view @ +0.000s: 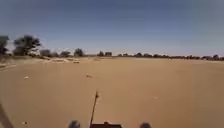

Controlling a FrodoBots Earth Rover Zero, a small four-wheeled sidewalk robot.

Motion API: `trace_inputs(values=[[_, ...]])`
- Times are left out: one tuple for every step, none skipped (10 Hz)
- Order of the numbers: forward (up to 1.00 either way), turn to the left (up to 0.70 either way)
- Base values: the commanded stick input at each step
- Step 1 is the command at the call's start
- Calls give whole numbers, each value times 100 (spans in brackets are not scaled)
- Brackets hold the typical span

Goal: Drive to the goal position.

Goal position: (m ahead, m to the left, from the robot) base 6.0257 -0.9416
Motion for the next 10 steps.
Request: trace_inputs(values=[[70, 0], [70, 0], [70, 0], [70, 0], [70, 0], [70, 0], [70, 0], [70, 0], [70, 0], [70, 0]])
